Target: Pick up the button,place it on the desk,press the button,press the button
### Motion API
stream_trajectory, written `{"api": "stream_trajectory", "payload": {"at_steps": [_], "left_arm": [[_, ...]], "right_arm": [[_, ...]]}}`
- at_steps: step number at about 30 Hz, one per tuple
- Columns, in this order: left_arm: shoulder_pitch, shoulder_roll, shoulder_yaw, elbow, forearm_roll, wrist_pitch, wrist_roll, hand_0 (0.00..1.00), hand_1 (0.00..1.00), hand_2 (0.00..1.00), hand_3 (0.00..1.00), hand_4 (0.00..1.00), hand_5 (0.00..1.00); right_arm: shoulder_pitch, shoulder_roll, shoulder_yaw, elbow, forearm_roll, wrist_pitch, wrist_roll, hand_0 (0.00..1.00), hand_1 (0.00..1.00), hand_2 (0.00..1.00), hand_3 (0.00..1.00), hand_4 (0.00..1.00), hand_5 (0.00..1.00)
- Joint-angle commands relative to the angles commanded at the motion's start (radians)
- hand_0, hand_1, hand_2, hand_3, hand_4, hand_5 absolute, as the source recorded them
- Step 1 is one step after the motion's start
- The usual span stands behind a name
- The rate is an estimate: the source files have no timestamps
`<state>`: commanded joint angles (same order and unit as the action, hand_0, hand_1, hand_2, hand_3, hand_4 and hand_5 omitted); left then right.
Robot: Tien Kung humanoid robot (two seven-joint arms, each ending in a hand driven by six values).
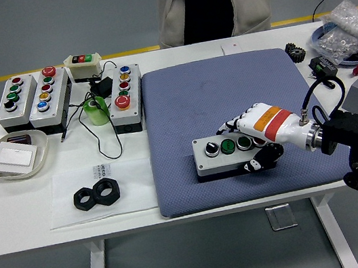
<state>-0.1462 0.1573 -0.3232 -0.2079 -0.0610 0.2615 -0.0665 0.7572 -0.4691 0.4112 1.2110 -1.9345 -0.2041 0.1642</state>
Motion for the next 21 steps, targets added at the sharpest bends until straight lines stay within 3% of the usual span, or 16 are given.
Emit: {"api": "stream_trajectory", "payload": {"at_steps": [1,6,7,12,13,14,21], "left_arm": [[0.0,0.0,-0.001,0.0,0.001,0.0,0.0,0.715,0.826,0.853,0.824,0.623,0.998],[0.001,0.0,-0.004,0.0,0.006,0.0,0.002,0.715,0.826,0.853,0.824,0.623,0.998],[0.001,0.0,-0.004,0.0,0.007,0.0,0.002,0.715,0.826,0.853,0.824,0.622,0.998],[0.004,-0.001,-0.011,0.0,0.016,0.0,0.004,0.715,0.826,0.853,0.824,0.622,0.998],[0.005,-0.001,-0.011,0.0,0.017,0.0,0.004,0.715,0.826,0.853,0.824,0.622,0.998],[0.005,-0.001,-0.013,0.0,0.019,0.001,0.005,0.715,0.826,0.853,0.824,0.622,0.998],[0.008,0.0,-0.017,0.001,0.028,0.0,0.006,0.716,0.826,0.853,0.824,0.622,0.998]], "right_arm": [[-0.001,0.0,0.003,0.001,-0.001,0.002,-0.002,0.809,0.685,0.779,0.968,0.863,0.18],[-0.005,-0.006,0.018,0.016,-0.003,0.039,-0.018,0.809,0.685,0.779,0.968,0.863,0.18],[-0.006,-0.007,0.019,0.018,-0.004,0.044,-0.021,0.869,0.754,0.885,0.998,0.971,0.235],[-0.016,-0.018,0.037,0.043,0.006,0.069,-0.023,0.869,0.754,0.885,0.998,0.971,0.235],[-0.016,-0.019,0.038,0.045,0.007,0.071,-0.023,0.921,0.805,0.949,0.998,0.991,0.247],[-0.021,-0.024,0.047,0.057,0.013,0.081,-0.026,0.921,0.805,0.949,0.998,0.991,0.247],[-0.099,-0.086,0.181,0.19,0.074,0.119,-0.046,0.939,0.823,0.962,0.998,0.998,0.284]]}}
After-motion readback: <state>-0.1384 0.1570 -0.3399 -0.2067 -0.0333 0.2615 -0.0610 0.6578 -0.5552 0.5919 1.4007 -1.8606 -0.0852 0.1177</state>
